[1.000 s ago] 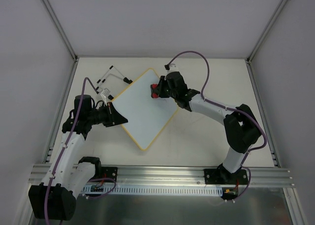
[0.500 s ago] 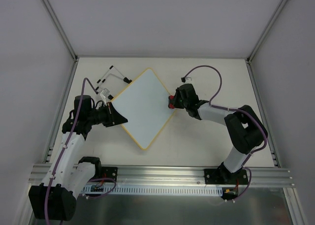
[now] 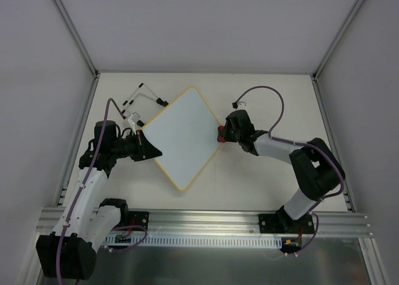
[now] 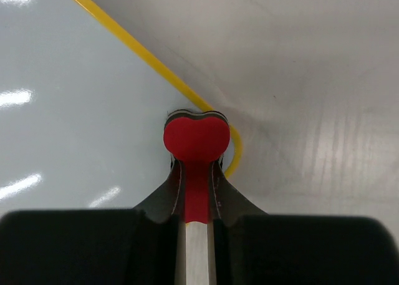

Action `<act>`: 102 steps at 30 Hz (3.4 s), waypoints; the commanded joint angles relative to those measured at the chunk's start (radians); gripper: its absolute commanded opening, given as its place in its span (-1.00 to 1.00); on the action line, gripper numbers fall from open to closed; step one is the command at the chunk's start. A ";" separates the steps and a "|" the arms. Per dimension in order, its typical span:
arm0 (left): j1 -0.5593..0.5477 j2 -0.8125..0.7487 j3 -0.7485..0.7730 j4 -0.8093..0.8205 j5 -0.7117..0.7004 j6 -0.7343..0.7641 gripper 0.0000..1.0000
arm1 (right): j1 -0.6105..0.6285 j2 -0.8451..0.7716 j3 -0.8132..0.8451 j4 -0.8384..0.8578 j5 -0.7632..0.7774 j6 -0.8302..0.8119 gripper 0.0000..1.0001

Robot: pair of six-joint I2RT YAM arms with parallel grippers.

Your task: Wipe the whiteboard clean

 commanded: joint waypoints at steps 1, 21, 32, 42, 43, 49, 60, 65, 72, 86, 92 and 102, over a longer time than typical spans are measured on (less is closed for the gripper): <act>-0.007 -0.022 0.023 0.034 0.038 0.044 -1.00 | -0.020 -0.103 -0.029 -0.056 0.075 -0.036 -0.99; -0.007 -0.019 0.026 0.034 -0.037 0.085 -1.00 | -0.204 -0.112 -0.081 -0.275 0.249 0.090 -0.47; -0.007 -0.016 0.047 0.034 -0.054 0.104 -1.00 | -0.211 -0.163 -0.084 -0.315 0.241 0.085 0.61; -0.007 0.006 0.144 0.044 -0.075 0.139 -1.00 | -0.213 -0.436 -0.133 -0.329 0.171 -0.097 0.95; -0.007 0.012 0.153 0.057 -0.081 0.139 -1.00 | -0.211 -0.454 -0.147 -0.327 0.166 -0.108 0.95; -0.003 0.015 0.184 0.175 -0.121 0.102 -1.00 | -0.211 -0.563 -0.192 -0.338 0.138 -0.145 0.94; 0.000 0.007 0.112 0.586 -0.235 -0.065 -1.00 | -0.214 -0.632 -0.227 -0.358 0.089 -0.160 0.93; 0.000 0.053 0.113 0.741 -0.258 -0.117 -1.00 | -0.215 -0.648 -0.236 -0.369 0.068 -0.162 0.93; 0.000 0.115 0.161 0.864 -0.293 -0.128 -1.00 | -0.219 -0.692 -0.245 -0.387 0.048 -0.177 0.93; 0.158 0.286 0.303 1.028 -0.266 -0.140 -1.00 | -0.227 -0.741 -0.247 -0.421 -0.018 -0.237 0.91; 0.235 0.372 0.360 1.074 -0.227 -0.165 -1.00 | -0.230 -0.753 -0.258 -0.427 -0.030 -0.237 0.91; 0.325 0.500 0.420 1.139 -0.203 -0.177 -1.00 | -0.242 -0.747 -0.251 -0.432 -0.046 -0.258 0.91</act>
